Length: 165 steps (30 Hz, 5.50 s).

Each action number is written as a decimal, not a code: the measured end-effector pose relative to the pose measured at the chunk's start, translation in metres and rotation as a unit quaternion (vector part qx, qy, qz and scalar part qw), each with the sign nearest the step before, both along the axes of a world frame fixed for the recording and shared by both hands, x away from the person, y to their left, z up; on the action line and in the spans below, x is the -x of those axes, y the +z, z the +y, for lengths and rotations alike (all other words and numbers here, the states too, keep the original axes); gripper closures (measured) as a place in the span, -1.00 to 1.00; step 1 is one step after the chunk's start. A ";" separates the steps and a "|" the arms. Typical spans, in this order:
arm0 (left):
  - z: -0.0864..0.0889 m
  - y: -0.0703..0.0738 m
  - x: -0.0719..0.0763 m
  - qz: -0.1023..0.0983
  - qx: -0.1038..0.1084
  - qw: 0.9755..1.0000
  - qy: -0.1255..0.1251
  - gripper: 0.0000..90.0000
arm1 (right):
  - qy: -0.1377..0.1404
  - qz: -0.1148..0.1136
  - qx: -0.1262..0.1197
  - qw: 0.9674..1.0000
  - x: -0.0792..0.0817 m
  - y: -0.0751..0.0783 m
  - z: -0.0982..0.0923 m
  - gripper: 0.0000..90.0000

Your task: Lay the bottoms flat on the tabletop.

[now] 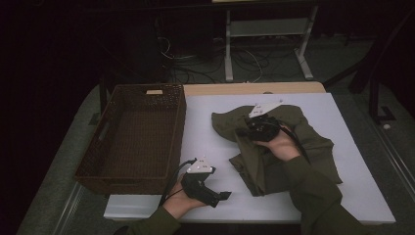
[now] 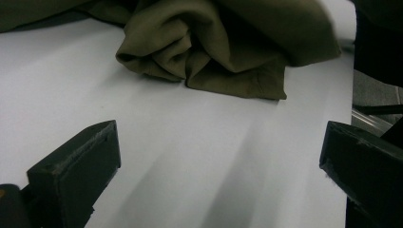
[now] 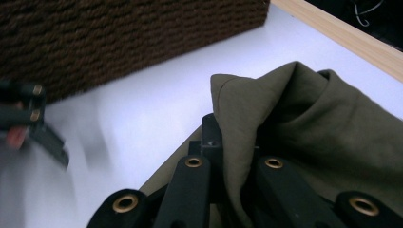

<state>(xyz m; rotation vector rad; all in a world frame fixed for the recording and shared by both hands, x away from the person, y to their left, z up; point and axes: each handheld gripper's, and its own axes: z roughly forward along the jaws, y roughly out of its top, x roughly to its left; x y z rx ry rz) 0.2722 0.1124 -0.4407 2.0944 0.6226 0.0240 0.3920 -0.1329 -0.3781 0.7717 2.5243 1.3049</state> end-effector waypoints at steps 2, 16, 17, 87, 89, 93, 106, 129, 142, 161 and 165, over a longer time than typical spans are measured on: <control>0.000 0.000 0.000 0.000 0.000 1.000 -0.001 -1.00 | 0.003 0.004 -0.004 1.000 -0.008 -0.002 0.013 0.92; 0.001 -0.001 -0.001 0.001 -0.001 1.000 -0.001 -1.00 | 0.000 0.030 0.006 1.000 -0.016 -0.007 0.033 0.05; 0.000 -0.001 -0.001 0.002 0.000 1.000 -0.001 -1.00 | -0.002 0.030 0.000 1.000 -0.014 -0.004 0.028 0.02; 0.007 -0.001 -0.003 0.001 -0.005 1.000 0.008 -1.00 | -0.008 0.053 0.119 0.991 0.120 -0.067 -0.137 0.34; 0.005 -0.001 -0.003 0.002 -0.009 1.000 0.006 -1.00 | -0.012 0.054 0.117 0.992 0.118 -0.066 -0.137 0.52; 0.004 -0.001 -0.003 0.003 -0.007 1.000 0.005 -1.00 | -0.017 0.052 0.123 0.991 0.116 -0.066 -0.135 0.84; 0.007 0.000 -0.006 0.002 -0.005 1.000 0.008 -1.00 | -0.025 0.067 0.134 0.988 0.126 -0.051 -0.145 0.95; 0.005 0.001 -0.008 0.005 0.001 1.000 0.005 -1.00 | 0.027 0.097 0.109 0.989 0.183 -0.054 -0.162 0.65; 0.004 -0.001 -0.010 0.006 -0.003 1.000 0.005 -1.00 | 0.056 0.071 0.131 0.987 0.157 -0.060 -0.129 0.81; 0.004 0.000 -0.010 0.009 0.004 1.000 0.008 -1.00 | 0.137 0.136 0.109 0.975 0.196 -0.055 -0.128 0.95; 0.002 0.000 -0.009 0.009 0.004 1.000 0.005 -1.00 | 0.168 0.157 0.110 0.967 0.207 -0.059 -0.121 0.95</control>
